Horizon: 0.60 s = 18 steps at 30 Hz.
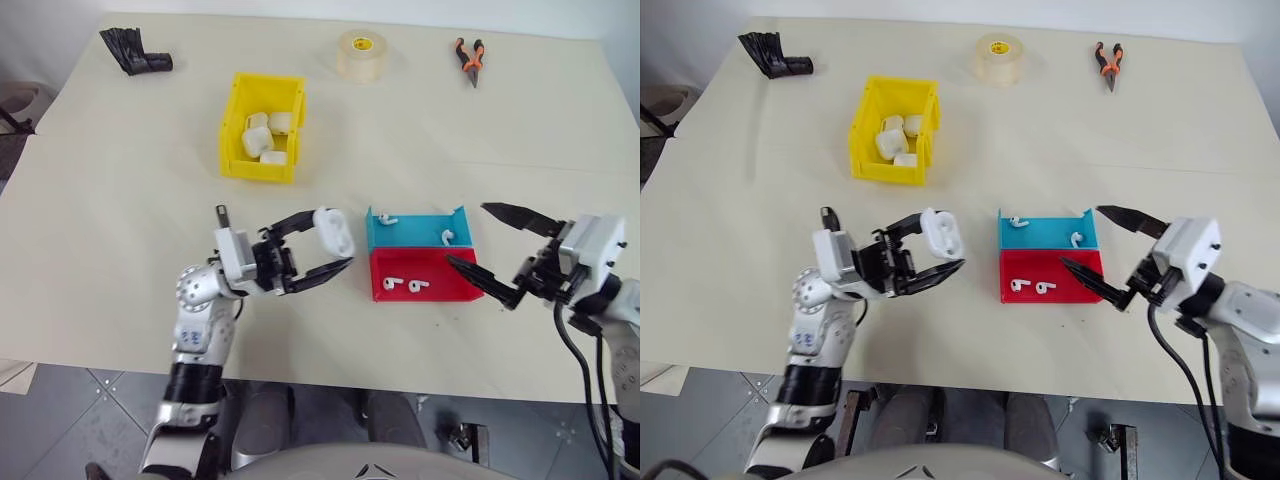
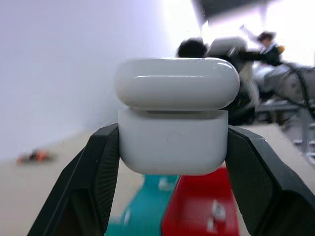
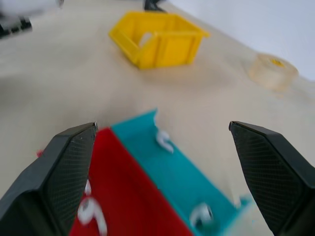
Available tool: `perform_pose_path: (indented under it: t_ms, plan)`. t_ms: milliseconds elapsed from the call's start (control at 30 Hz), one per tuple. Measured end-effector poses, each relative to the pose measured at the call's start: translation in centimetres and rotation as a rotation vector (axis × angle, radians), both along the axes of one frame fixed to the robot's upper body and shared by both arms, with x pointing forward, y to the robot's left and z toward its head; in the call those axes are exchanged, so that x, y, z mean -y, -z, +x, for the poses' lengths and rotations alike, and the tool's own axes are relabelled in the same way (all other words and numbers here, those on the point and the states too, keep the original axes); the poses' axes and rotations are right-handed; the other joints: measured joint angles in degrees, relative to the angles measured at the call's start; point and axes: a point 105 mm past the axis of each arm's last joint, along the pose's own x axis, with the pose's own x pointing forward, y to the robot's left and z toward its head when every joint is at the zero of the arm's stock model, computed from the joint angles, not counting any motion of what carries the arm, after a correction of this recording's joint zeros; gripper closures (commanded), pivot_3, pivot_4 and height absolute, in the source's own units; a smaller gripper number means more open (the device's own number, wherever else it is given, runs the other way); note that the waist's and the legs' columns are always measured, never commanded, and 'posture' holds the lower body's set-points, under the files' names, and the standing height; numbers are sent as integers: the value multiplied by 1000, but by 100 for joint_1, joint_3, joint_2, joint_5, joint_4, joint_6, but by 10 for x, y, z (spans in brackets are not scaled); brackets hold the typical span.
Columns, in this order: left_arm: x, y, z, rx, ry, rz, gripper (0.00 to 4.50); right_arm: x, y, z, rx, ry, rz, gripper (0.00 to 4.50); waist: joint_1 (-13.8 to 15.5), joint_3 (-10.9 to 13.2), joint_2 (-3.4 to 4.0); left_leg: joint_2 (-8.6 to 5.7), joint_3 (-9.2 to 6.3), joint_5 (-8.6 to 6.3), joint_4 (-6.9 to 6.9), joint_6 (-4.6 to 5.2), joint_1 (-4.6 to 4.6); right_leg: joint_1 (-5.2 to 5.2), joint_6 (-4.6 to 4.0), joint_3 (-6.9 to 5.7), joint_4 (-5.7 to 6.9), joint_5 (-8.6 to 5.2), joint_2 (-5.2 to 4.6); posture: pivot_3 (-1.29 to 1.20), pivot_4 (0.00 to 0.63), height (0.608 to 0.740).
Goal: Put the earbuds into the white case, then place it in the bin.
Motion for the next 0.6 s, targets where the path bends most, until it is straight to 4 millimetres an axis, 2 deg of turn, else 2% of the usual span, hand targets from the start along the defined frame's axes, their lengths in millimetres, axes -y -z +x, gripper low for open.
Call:
perform_pose_path:
  t_ms: [133,267,400,600]
  plan:
    - [12,-1,-7,33,139,-14,1708,19,-3,-17,-36,59,-72,0,-39,0,-1,12,15,-1,-5,2,25,11,0,16,-4,0,18,0,150,740]
    - [13,-3,-7,52,196,-15,1708,27,-7,-19,-67,88,-154,0,-56,0,-1,13,27,-3,-10,5,60,37,0,32,-24,0,21,0,150,740]
    - [13,0,-10,60,226,13,1708,18,-4,-17,-193,48,-309,0,-56,0,-1,17,29,-5,-13,9,65,38,0,41,-22,0,25,0,150,740]
    - [6,7,-9,33,225,79,1708,-20,1,-11,-351,-113,-411,0,-60,1,-1,19,13,-5,-9,8,65,35,-1,41,-23,0,24,0,150,740]
